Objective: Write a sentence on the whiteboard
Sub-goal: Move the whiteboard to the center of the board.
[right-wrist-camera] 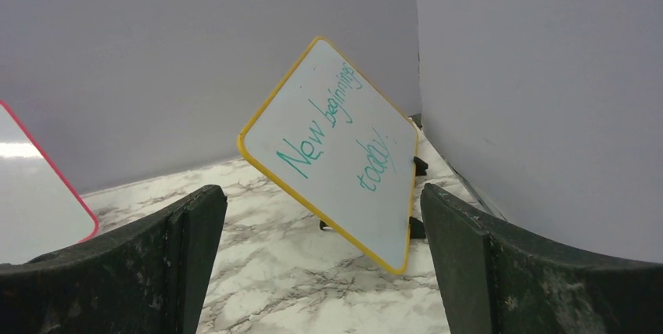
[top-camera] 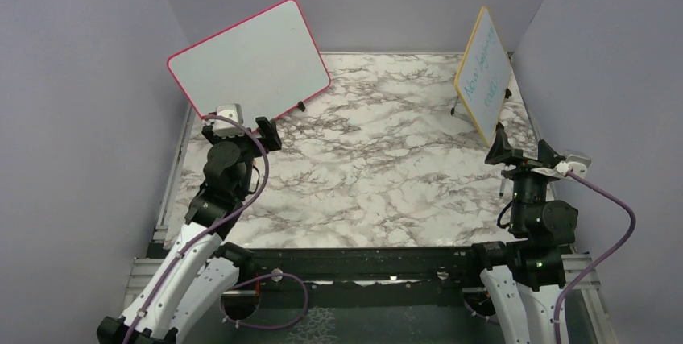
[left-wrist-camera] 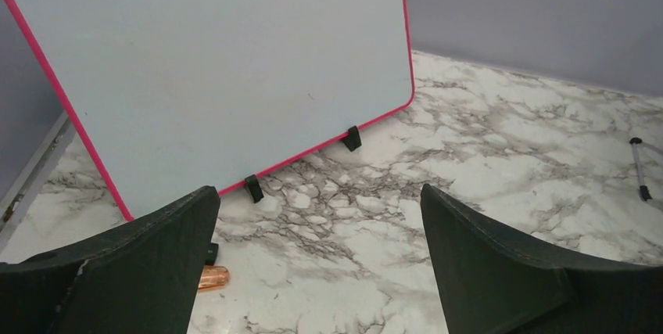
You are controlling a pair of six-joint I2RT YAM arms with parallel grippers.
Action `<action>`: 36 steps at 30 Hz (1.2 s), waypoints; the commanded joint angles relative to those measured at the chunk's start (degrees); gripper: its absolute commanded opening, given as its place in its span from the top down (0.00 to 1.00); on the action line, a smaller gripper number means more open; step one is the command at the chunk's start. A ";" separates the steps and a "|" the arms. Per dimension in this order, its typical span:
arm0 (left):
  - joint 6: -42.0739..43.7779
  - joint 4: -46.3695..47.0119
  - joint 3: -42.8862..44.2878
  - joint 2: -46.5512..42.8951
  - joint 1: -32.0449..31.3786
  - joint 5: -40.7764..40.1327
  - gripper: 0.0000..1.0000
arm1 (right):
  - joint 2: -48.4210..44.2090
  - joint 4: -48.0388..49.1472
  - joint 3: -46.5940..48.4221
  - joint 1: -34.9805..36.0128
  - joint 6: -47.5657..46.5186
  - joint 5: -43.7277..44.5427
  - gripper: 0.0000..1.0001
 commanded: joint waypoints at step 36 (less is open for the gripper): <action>-17.43 -2.67 21.60 61.48 12.44 -3.33 0.38 | -7.83 -1.57 -0.97 5.23 -0.01 2.21 0.00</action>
